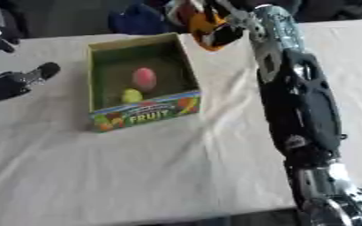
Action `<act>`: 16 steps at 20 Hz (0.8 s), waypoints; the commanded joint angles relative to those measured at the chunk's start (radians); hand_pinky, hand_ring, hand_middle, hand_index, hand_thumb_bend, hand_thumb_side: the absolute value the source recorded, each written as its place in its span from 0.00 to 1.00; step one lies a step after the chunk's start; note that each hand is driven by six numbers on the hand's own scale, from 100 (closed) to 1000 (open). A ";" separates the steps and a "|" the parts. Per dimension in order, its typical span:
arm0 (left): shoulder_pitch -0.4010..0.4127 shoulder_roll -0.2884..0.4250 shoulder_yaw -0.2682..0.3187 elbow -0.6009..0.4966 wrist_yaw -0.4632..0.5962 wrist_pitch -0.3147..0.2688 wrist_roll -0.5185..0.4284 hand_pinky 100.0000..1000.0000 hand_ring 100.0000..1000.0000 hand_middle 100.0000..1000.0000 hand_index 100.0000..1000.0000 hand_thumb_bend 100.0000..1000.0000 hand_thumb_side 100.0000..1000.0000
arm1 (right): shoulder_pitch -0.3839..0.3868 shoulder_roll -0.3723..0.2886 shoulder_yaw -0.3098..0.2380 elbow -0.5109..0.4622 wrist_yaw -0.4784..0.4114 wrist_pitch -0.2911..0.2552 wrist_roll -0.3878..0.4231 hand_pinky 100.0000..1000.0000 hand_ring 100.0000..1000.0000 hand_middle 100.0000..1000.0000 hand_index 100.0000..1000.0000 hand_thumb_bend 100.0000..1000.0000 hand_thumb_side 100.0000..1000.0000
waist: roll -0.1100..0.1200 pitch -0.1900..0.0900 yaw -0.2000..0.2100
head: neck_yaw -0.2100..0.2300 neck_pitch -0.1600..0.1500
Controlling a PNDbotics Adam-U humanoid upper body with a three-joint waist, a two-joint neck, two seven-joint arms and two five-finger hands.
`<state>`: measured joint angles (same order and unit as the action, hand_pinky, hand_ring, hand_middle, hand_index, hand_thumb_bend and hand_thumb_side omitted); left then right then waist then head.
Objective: Pick up objects on the table and place them in the box.
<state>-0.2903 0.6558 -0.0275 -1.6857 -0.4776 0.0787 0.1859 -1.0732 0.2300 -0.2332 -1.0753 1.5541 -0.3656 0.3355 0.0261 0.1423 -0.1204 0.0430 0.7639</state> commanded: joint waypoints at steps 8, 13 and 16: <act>0.001 0.005 0.018 -0.026 0.012 -0.001 0.011 0.67 0.55 0.54 0.69 0.82 0.78 | 0.085 0.159 0.021 -0.061 0.139 -0.033 0.021 0.63 0.54 0.35 0.49 0.17 0.00 | 0.009 -0.001 0.017 | -0.002 -0.012; 0.008 0.003 0.021 -0.027 0.012 0.000 0.016 0.67 0.55 0.54 0.69 0.82 0.78 | 0.097 0.162 0.019 -0.061 0.189 -0.029 0.000 0.70 0.77 0.85 0.89 0.14 0.45 | 0.006 0.000 0.015 | 0.001 -0.013; 0.014 0.000 0.023 -0.026 0.012 0.000 0.020 0.67 0.55 0.54 0.69 0.82 0.78 | 0.088 0.149 0.015 -0.056 0.203 -0.020 -0.004 0.73 0.81 0.93 0.93 0.09 0.61 | 0.005 0.000 0.014 | 0.002 -0.014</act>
<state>-0.2705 0.6408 -0.0239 -1.6935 -0.4752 0.0785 0.1993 -0.9609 0.3820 -0.2213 -1.1111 1.7441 -0.3902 0.3374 0.0286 0.1550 -0.1064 0.0419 0.7585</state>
